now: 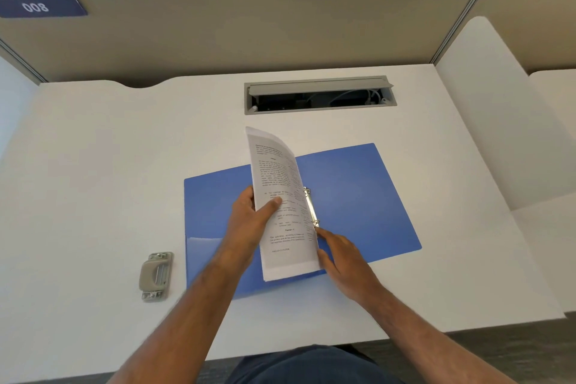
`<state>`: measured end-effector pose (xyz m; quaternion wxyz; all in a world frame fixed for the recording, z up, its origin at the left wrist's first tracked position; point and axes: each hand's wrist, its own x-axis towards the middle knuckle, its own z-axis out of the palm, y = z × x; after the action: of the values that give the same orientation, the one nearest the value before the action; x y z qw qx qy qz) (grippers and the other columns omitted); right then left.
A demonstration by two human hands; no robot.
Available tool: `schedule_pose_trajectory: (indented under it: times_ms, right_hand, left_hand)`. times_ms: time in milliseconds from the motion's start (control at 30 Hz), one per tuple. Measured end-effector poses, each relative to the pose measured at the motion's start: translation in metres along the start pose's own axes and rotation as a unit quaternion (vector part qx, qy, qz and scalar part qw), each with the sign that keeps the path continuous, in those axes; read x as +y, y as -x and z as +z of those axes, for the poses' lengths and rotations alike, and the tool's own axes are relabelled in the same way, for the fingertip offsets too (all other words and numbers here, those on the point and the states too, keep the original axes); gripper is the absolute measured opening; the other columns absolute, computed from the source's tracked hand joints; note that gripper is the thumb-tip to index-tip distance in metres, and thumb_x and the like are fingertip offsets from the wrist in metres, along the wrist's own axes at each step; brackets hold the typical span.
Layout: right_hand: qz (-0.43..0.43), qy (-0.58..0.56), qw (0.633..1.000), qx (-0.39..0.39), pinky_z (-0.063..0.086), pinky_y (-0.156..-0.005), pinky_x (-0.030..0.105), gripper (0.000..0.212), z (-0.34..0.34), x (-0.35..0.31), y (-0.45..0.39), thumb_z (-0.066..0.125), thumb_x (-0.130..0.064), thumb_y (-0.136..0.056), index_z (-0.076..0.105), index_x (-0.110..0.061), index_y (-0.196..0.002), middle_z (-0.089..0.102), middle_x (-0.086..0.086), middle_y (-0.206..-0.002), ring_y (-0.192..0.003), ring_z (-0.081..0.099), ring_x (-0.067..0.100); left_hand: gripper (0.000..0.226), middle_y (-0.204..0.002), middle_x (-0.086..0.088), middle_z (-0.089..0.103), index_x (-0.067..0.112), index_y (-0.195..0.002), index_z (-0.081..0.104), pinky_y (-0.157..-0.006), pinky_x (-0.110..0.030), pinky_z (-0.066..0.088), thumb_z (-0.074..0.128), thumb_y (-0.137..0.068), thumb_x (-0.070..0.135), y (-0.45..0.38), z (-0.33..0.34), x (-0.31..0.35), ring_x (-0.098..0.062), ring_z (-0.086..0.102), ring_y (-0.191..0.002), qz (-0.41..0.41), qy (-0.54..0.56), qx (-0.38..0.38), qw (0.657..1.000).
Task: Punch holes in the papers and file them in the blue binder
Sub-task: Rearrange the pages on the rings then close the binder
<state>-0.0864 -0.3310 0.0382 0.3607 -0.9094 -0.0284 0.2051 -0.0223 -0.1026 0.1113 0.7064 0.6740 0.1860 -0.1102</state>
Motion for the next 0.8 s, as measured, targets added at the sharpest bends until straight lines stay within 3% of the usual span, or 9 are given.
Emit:
schedule_pose_trajectory:
  times_ms: [100,200,300,433,500,567,667,800]
  right_hand:
    - [-0.009,-0.005,1.000,-0.018,0.051,-0.115,0.042,0.061,0.004,0.000,0.000,0.044,-0.058,-0.102,0.037,-0.037,-0.159,0.058,-0.006,-0.149,-0.133,0.059,0.019]
    - [-0.009,-0.020,0.999,-0.028,0.055,-0.112,0.043,0.046,0.005,0.001,0.000,0.054,-0.041,-0.109,0.035,-0.052,-0.149,0.060,-0.010,-0.144,-0.129,0.063,0.021]
    - [-0.004,-0.076,0.996,-0.041,0.049,-0.110,0.032,0.041,-0.003,-0.011,0.003,0.053,-0.031,-0.110,0.035,-0.061,-0.131,0.053,-0.027,-0.131,-0.124,0.062,0.013]
    - [0.034,-0.098,0.993,-0.061,0.047,-0.112,0.030,0.038,-0.010,-0.013,0.006,0.054,-0.029,-0.110,0.036,-0.044,-0.140,0.046,-0.019,-0.134,-0.127,0.057,0.007]
    - [0.069,-0.183,0.980,-0.038,0.054,-0.094,0.010,0.031,-0.013,-0.013,0.004,0.058,-0.026,-0.109,0.045,-0.038,-0.135,0.056,-0.022,-0.124,-0.108,0.067,-0.005]
    - [0.085,-0.255,0.963,-0.023,0.059,-0.083,0.012,0.019,-0.021,-0.011,-0.001,0.057,-0.028,-0.109,0.059,-0.035,-0.126,0.070,-0.024,-0.110,-0.101,0.071,-0.009]
    - [0.133,-0.350,0.927,0.010,0.064,-0.086,0.030,0.023,-0.037,-0.001,-0.009,0.051,-0.019,-0.112,0.071,-0.026,-0.121,0.082,-0.010,-0.107,-0.107,0.078,0.015]
    - [0.180,-0.400,0.898,0.042,0.064,-0.085,0.032,0.028,-0.052,0.022,-0.016,0.048,-0.013,-0.112,0.073,-0.009,-0.123,0.081,0.008,-0.112,-0.110,0.078,0.027]
  left_hand:
    - [0.034,-0.117,-0.001,0.078,0.020,-0.126,0.066,-0.087,-0.054,0.065,0.078,-0.094,0.022,-0.001,0.008,0.004,-0.026,0.078,-0.103,0.001,0.022,-0.011,1.000]
    - [0.032,-0.116,-0.001,0.078,0.019,-0.125,0.065,-0.087,-0.052,0.065,0.078,-0.095,0.020,-0.003,0.020,0.010,-0.025,0.078,-0.102,0.004,0.031,-0.018,0.999]
    - [0.028,-0.115,-0.003,0.078,0.017,-0.121,0.065,-0.087,-0.047,0.065,0.077,-0.095,0.018,-0.008,0.035,0.015,-0.024,0.078,-0.102,0.010,0.028,-0.025,0.999]
    - [0.023,-0.117,0.002,0.075,0.019,-0.118,0.064,-0.074,-0.029,0.064,0.074,-0.097,0.018,-0.012,0.058,0.022,-0.020,0.076,-0.102,0.045,-0.014,-0.035,0.998]
    - [0.022,-0.117,0.007,0.073,0.023,-0.118,0.063,-0.069,-0.023,0.062,0.072,-0.099,0.018,-0.012,0.067,0.021,-0.017,0.076,-0.100,0.052,-0.023,-0.043,0.997]
    - [0.024,-0.120,0.009,0.072,0.025,-0.121,0.060,-0.070,-0.024,0.063,0.071,-0.100,0.021,-0.012,0.076,0.017,-0.016,0.075,-0.100,0.046,-0.026,-0.054,0.997]
    - [0.029,-0.127,0.005,0.070,0.024,-0.127,0.060,-0.078,-0.031,0.065,0.070,-0.100,0.024,-0.014,0.089,0.009,-0.020,0.073,-0.108,0.038,-0.034,-0.077,0.996]
    - [0.028,-0.128,0.006,0.067,0.022,-0.127,0.059,-0.076,-0.024,0.063,0.070,-0.101,0.023,-0.015,0.110,0.000,-0.012,0.071,-0.106,0.044,-0.063,-0.104,0.992]
